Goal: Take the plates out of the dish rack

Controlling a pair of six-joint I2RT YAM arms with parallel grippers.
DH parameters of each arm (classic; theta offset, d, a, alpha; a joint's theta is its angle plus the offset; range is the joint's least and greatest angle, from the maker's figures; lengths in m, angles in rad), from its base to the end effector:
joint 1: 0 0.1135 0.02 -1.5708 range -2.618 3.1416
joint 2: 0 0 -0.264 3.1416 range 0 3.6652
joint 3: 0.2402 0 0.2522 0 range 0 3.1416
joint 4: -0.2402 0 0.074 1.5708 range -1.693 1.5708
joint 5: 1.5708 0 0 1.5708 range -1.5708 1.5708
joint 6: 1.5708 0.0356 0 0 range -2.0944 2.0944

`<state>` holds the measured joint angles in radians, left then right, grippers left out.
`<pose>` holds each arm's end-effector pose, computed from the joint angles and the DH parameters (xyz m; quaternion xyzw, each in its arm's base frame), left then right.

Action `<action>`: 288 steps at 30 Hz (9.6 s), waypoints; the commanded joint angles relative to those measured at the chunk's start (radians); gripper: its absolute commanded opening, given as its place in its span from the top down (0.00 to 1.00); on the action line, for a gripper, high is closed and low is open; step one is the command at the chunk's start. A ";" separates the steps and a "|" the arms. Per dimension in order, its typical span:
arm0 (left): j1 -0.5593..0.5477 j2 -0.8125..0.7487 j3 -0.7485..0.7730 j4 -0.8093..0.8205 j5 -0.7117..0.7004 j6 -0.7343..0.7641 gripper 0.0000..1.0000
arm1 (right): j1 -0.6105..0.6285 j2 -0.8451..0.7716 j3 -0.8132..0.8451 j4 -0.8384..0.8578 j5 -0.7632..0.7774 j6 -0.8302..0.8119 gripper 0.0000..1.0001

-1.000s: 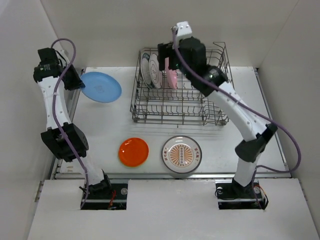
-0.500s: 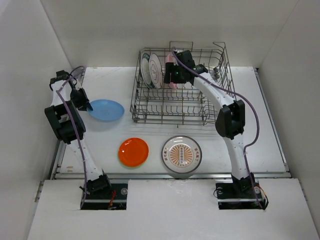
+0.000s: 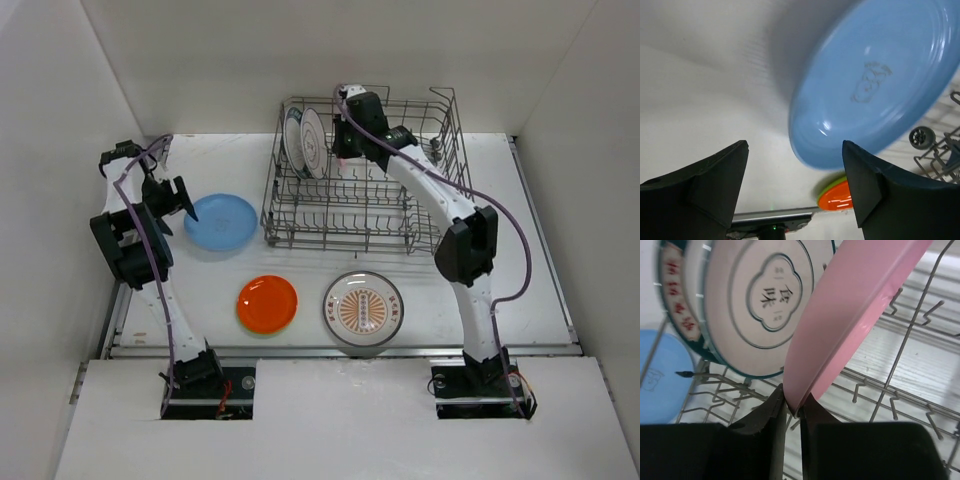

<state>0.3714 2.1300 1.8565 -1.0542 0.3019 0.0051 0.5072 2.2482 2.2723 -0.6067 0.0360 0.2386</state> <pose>0.4121 0.1491 0.2241 -0.1608 0.9682 -0.1242 0.1457 0.4555 0.2517 0.3248 -0.1094 0.8735 0.1580 0.4474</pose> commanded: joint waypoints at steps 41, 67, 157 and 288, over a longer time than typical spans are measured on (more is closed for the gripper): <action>-0.427 -0.306 0.293 -0.418 0.187 0.374 0.67 | 0.826 -0.282 -0.626 0.363 0.921 -0.998 1.00; -0.031 -0.253 -0.017 0.025 0.065 0.068 1.00 | 0.437 -0.442 -0.225 0.085 0.434 -0.234 0.00; -0.640 -0.064 0.532 0.161 -0.352 -0.004 0.07 | 0.746 -0.601 -0.668 -0.778 0.450 0.660 1.00; -0.859 -0.557 0.125 -0.104 -0.567 0.010 0.00 | 0.356 -1.116 -0.375 -0.747 1.527 0.569 0.01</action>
<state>-0.8299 1.7538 2.0037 -1.0180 0.0311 0.2119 0.9447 1.2758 1.8652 -1.1435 0.9897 0.9573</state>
